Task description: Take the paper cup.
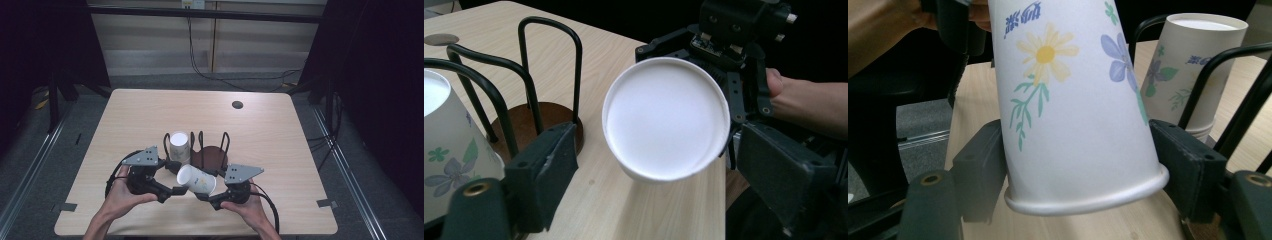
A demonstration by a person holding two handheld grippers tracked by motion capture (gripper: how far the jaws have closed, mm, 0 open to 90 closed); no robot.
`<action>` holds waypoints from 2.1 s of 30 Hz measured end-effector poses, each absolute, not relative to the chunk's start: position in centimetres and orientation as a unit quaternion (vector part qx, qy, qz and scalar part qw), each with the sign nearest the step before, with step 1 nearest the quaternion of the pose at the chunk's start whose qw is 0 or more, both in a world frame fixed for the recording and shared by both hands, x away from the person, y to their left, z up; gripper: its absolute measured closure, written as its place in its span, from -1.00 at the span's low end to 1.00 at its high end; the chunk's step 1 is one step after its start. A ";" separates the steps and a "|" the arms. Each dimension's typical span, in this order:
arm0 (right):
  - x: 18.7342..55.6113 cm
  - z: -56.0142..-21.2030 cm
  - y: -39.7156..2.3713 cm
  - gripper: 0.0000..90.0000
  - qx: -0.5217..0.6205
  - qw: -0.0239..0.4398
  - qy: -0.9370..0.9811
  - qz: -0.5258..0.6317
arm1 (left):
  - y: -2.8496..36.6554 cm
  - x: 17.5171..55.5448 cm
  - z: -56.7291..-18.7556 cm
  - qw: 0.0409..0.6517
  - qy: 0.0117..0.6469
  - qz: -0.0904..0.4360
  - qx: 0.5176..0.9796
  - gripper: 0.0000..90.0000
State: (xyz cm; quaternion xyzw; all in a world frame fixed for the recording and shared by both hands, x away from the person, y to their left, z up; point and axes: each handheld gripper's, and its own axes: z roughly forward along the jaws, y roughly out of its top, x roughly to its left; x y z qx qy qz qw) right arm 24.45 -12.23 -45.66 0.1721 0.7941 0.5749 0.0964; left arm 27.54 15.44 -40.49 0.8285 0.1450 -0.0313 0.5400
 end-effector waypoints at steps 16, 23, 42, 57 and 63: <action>24.8 -45.0 -14.0 -0.40 0.193 0.081 0.805 0.555 | 15.1 27.5 -40.4 0.504 0.129 0.011 0.854 -0.45; 25.0 -44.7 -14.6 -0.40 0.195 0.071 0.817 0.538 | 14.9 27.5 -40.5 0.494 0.118 0.021 0.861 -0.46; 25.6 -44.8 -14.3 -0.41 0.184 0.047 0.858 0.477 | 14.3 27.3 -40.8 0.458 0.096 0.026 0.883 -0.46; 26.1 -43.7 -13.0 -0.41 0.156 0.026 0.891 0.425 | 13.4 27.1 -41.0 0.443 0.058 -0.002 0.894 -0.49; 26.4 -43.4 -12.4 -0.41 0.148 0.025 0.901 0.407 | 13.1 27.1 -40.9 0.428 0.058 0.003 0.902 -0.48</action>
